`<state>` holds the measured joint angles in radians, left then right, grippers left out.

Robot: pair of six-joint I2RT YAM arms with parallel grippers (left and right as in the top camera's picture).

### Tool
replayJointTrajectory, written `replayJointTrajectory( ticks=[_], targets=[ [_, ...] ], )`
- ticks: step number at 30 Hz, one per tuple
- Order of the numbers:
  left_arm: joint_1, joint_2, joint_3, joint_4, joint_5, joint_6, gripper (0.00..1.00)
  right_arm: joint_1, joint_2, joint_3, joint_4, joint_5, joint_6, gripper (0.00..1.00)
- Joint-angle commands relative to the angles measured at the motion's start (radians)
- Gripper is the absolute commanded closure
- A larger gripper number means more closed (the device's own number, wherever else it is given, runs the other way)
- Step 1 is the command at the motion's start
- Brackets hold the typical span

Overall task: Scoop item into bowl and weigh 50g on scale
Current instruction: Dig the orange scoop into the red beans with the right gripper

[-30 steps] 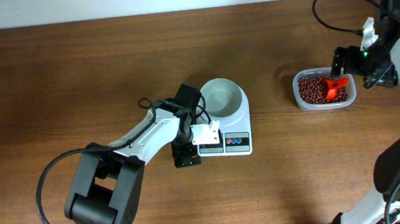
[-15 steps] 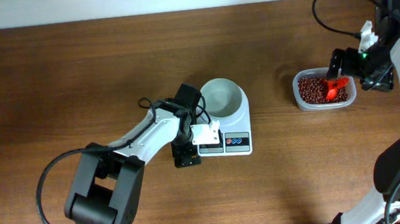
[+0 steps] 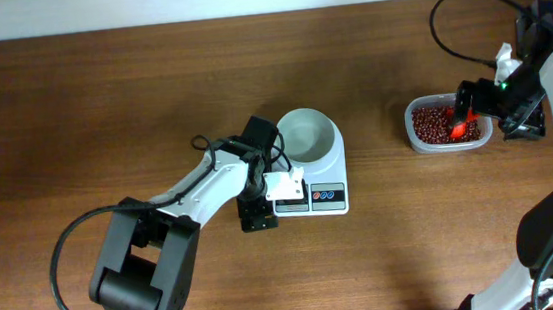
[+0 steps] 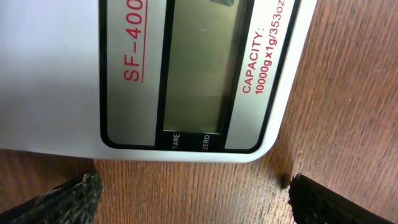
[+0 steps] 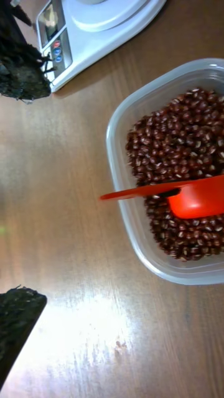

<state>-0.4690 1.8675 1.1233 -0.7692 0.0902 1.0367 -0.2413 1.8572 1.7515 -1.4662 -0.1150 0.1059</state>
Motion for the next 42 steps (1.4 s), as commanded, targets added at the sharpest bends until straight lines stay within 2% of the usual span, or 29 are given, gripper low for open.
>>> replayJointTrajectory(
  ticks=[1,8,13,17,22,26,31,42],
  targets=[
    [0.000,0.021,0.007,-0.002,0.018,0.016,0.01,0.005,-0.020,-0.010,-0.003,-0.005,0.007,0.04],
    [0.000,0.021,0.007,-0.002,0.018,0.016,0.01,0.006,-0.020,-0.120,0.103,-0.009,0.007,0.19],
    [0.000,0.021,0.007,-0.002,0.018,0.016,0.01,0.006,-0.020,-0.163,0.324,-0.005,-0.005,0.28],
    [0.000,0.021,0.007,-0.002,0.018,0.016,0.01,0.006,-0.020,-0.168,0.343,-0.005,-0.004,0.62],
    [0.000,0.021,0.007,-0.002,0.018,0.016,0.01,0.006,-0.020,-0.211,0.375,-0.005,-0.004,0.67],
    [0.000,0.021,0.007,-0.002,0.018,0.016,0.01,0.006,-0.018,-0.218,0.411,-0.005,-0.004,0.78],
    [0.000,0.021,0.007,-0.002,0.018,0.016,0.01,0.006,-0.018,-0.248,0.457,-0.005,-0.005,0.96],
    [0.000,0.021,0.007,-0.002,0.018,0.016,0.01,0.004,-0.018,-0.355,0.581,-0.013,-0.004,0.96]
  ],
)
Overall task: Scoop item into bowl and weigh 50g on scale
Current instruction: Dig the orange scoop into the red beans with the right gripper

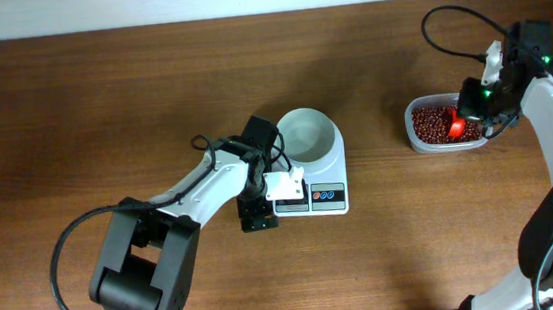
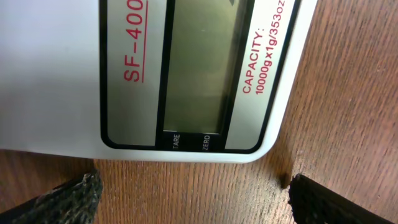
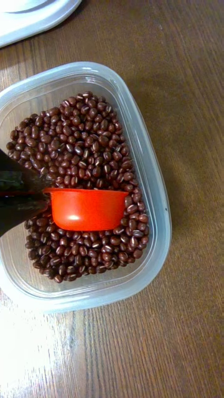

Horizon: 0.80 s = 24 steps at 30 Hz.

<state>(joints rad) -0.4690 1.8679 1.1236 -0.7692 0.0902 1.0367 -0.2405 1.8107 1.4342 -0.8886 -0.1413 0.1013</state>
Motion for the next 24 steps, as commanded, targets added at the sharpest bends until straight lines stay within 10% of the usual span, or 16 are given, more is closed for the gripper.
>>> replayJointTrajectory(
  ticks=[1,24],
  targets=[
    [0.000,0.021,0.007,-0.002,0.018,0.016,0.01,0.003,0.029,-0.037,0.004,0.006,0.000,0.96],
    [0.000,0.021,0.007,-0.002,0.018,0.016,0.01,-0.245,0.029,-0.037,-0.054,-0.468,0.034,0.96]
  ],
)
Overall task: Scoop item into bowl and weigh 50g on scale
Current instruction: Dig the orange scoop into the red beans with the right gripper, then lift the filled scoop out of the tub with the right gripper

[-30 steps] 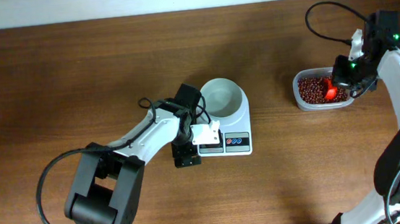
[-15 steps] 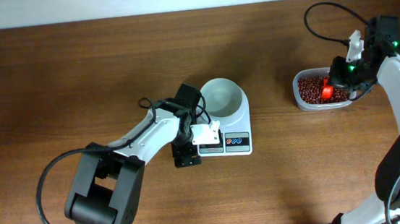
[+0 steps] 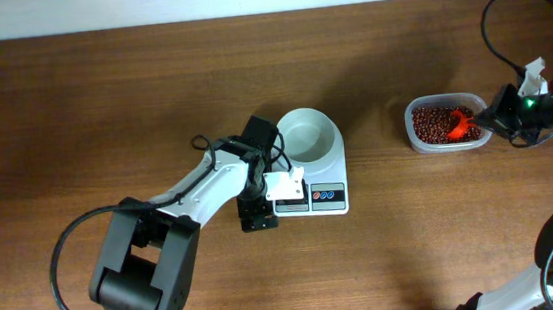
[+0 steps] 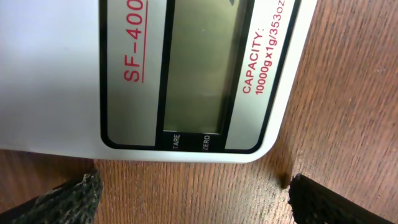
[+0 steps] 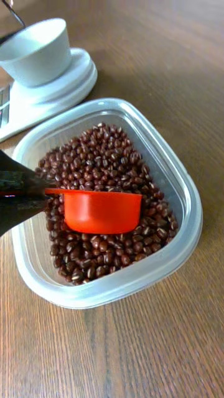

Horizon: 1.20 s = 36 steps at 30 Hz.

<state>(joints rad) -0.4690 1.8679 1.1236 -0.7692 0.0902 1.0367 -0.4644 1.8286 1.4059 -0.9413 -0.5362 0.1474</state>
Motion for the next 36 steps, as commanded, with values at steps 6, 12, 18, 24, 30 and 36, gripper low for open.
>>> replayJointTrajectory(
  ticks=[6,12,18,24,30,36],
  targets=[
    [0.000,0.021,0.007,-0.002,0.018,0.016,0.01,-0.061,0.011,-0.009,-0.006,-0.189,-0.012,0.96],
    [0.000,0.021,0.007,-0.002,0.018,0.016,0.01,-0.061,0.010,-0.007,-0.025,-0.209,-0.012,0.96],
    [0.000,0.021,0.007,-0.002,0.018,0.016,0.01,-0.116,0.010,0.013,-0.047,-0.215,-0.012,0.96],
    [0.000,0.021,0.007,-0.002,0.018,0.016,0.01,-0.156,0.010,0.016,-0.072,-0.277,-0.061,0.96],
    [0.000,0.021,0.007,-0.002,0.018,0.016,0.01,-0.158,0.010,0.016,-0.073,-0.272,-0.065,0.96],
    [0.000,0.021,0.007,-0.001,0.019,0.016,0.01,-0.158,0.010,0.016,-0.091,-0.274,-0.065,0.96]
  ],
)
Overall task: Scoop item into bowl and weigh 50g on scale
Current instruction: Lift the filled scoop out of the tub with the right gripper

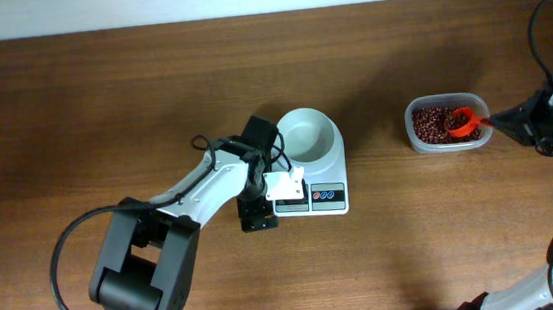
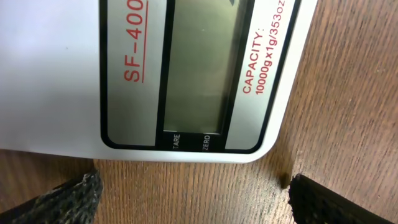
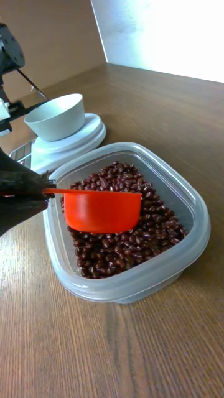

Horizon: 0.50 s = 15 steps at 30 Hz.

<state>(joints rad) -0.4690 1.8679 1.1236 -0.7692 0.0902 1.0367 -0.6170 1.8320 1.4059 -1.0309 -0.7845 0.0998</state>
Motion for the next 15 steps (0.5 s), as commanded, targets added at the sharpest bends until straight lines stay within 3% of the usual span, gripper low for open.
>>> replayJointTrajectory(
  ticks=[1,15],
  targets=[
    [0.000,0.021,0.007,-0.002,0.019,0.016,0.01,-0.005,0.007,0.016,-0.002,-0.029,-0.017,0.96],
    [0.000,0.021,0.007,-0.001,0.019,0.016,0.01,-0.005,0.007,0.016,-0.004,-0.031,-0.034,0.96]
  ],
)
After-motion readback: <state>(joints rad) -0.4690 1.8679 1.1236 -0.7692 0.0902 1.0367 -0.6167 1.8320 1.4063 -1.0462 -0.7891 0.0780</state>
